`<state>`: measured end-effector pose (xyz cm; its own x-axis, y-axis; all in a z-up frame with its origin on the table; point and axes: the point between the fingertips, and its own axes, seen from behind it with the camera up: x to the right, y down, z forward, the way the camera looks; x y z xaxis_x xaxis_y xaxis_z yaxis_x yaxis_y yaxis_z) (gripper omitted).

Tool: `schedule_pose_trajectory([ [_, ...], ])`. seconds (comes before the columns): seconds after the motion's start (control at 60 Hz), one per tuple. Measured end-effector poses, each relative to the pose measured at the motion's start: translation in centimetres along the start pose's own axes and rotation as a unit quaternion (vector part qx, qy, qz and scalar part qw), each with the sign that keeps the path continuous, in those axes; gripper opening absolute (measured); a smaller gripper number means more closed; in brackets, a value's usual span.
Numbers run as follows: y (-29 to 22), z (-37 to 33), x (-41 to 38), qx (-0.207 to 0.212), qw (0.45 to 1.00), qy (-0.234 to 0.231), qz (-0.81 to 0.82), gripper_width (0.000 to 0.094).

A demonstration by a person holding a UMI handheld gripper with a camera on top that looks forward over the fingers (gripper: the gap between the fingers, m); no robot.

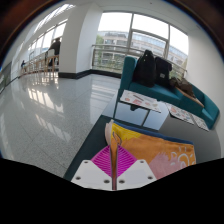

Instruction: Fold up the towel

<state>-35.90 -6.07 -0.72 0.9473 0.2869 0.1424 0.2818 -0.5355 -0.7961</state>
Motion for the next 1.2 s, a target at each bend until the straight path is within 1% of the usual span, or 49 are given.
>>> schedule_pose_trajectory([
  [0.067,0.0,-0.2,-0.2,0.0,1.0,-0.007,0.005,0.0033],
  [0.133,-0.5,-1.0,-0.1,-0.001,0.999,-0.032,0.021,0.0033],
  [0.183,-1.9,-2.2,0.9,0.011,0.998,-0.047,0.046,0.0033],
  [0.233,-3.4,-3.6,3.3,0.026,0.997,-0.046,0.061,0.0033],
  [0.333,-4.8,-5.9,9.3,0.045,0.996,-0.027,0.078,0.0032],
  [0.4,-4.5,-7.0,13.4,0.046,0.994,-0.013,0.095,0.0032],
  [0.467,-3.3,-7.3,18.1,0.045,0.992,0.014,0.115,0.0032],
  [0.517,-1.6,-7.4,21.3,0.037,0.991,0.041,0.125,0.0031],
  [0.583,1.7,-6.0,25.4,0.004,0.987,0.072,0.141,0.0034],
  [0.617,3.1,-5.4,26.8,-0.007,0.985,0.082,0.15,0.0097],
  [0.633,4.0,-5.1,27.2,-0.013,0.985,0.086,0.152,0.0145],
  [0.7,7.1,-4.5,29.4,-0.047,0.982,0.1,0.154,0.0415],
  [0.733,7.3,-4.6,30.3,-0.045,0.981,0.105,0.158,0.0499],
  [0.767,7.0,-5.0,30.5,-0.035,0.981,0.098,0.164,0.0554],
  [0.883,4.7,-8.5,31.9,0.006,0.982,0.085,0.167,0.0695],
  [0.933,3.6,-10.4,32.4,0.021,0.983,0.079,0.163,0.0741],
  [1.067,1.6,-16.5,32.9,0.051,0.981,0.063,0.174,0.0791],
  [1.15,1.2,-20.1,33.1,0.07,0.982,0.063,0.166,0.0817],
  [1.2,1.6,-22.1,33.1,0.076,0.981,0.067,0.163,0.0817],
])
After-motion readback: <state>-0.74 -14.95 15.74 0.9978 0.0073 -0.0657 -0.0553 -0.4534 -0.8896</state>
